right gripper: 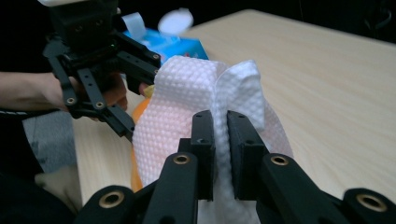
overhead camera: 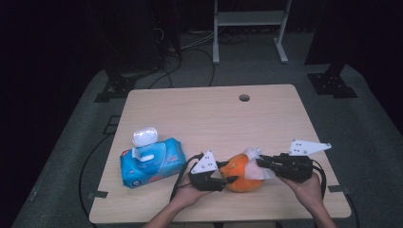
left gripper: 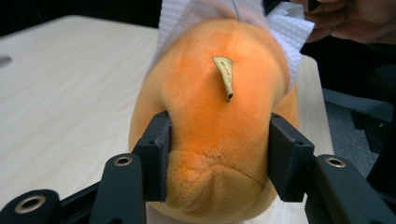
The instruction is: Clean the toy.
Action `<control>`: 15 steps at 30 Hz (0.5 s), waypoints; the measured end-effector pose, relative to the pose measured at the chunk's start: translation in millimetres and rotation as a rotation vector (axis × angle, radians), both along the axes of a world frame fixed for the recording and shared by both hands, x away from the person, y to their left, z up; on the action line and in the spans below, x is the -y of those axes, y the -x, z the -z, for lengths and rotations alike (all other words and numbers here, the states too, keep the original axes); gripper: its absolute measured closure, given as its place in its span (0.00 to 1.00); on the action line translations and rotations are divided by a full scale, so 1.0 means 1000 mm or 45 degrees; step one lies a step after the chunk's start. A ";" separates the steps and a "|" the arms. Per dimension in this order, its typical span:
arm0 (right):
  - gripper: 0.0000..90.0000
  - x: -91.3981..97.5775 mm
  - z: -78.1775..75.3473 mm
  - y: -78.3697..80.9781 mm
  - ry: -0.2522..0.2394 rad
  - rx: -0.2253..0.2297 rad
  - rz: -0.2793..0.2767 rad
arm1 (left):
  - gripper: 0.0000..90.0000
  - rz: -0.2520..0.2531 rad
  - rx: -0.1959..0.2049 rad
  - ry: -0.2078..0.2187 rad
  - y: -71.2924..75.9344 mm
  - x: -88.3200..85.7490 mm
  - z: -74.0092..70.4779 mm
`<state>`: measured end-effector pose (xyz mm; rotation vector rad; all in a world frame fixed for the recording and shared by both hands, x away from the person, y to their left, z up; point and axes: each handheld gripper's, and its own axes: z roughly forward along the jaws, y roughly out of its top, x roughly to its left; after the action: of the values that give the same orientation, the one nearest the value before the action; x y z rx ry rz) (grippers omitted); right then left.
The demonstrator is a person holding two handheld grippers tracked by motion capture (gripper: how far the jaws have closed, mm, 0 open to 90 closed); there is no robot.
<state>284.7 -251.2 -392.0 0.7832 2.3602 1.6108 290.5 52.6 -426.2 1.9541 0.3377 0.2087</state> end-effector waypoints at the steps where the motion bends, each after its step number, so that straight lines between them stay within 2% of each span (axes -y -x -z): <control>1: 0.90 -0.002 -0.003 0.003 -0.033 0.019 -0.008 | 0.54 -0.005 0.006 -0.012 0.000 -0.001 -0.003; 3: 0.90 -0.008 -0.008 0.006 -0.037 0.039 -0.019 | 0.54 -0.012 0.013 -0.024 0.001 -0.001 -0.004; 4: 0.90 -0.014 -0.009 0.006 -0.033 0.041 -0.049 | 0.54 -0.021 0.018 -0.041 0.001 -0.002 -0.001; 6: 0.89 -0.021 -0.005 0.005 0.023 0.039 -0.054 | 0.54 -0.023 -0.006 -0.038 0.000 -0.003 0.001; 8: 0.89 -0.020 0.002 0.001 0.046 0.007 -0.045 | 0.54 -0.028 -0.001 -0.048 0.000 -0.005 0.000; 10: 0.90 -0.013 0.013 -0.007 0.079 -0.051 0.013 | 0.54 -0.025 -0.005 -0.041 -0.001 -0.008 -0.001; 11: 0.90 -0.009 0.016 -0.010 0.055 -0.095 0.037 | 0.54 -0.022 -0.009 -0.045 -0.002 -0.009 -0.002; 12: 0.90 -0.005 0.015 -0.011 0.022 -0.106 0.057 | 0.54 -0.025 -0.010 -0.040 -0.002 -0.010 -0.002; 13: 0.90 -0.004 0.013 -0.009 0.014 -0.095 0.065 | 0.53 -0.027 -0.011 -0.038 -0.002 -0.009 -0.002; 15: 0.90 -0.010 0.004 -0.003 -0.053 -0.047 0.017 | 0.53 -0.022 -0.010 -0.042 -0.002 -0.007 -0.001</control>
<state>287.7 -241.3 -396.3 0.8428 2.3479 1.6595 292.4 59.8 -424.7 1.9856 0.3588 0.2188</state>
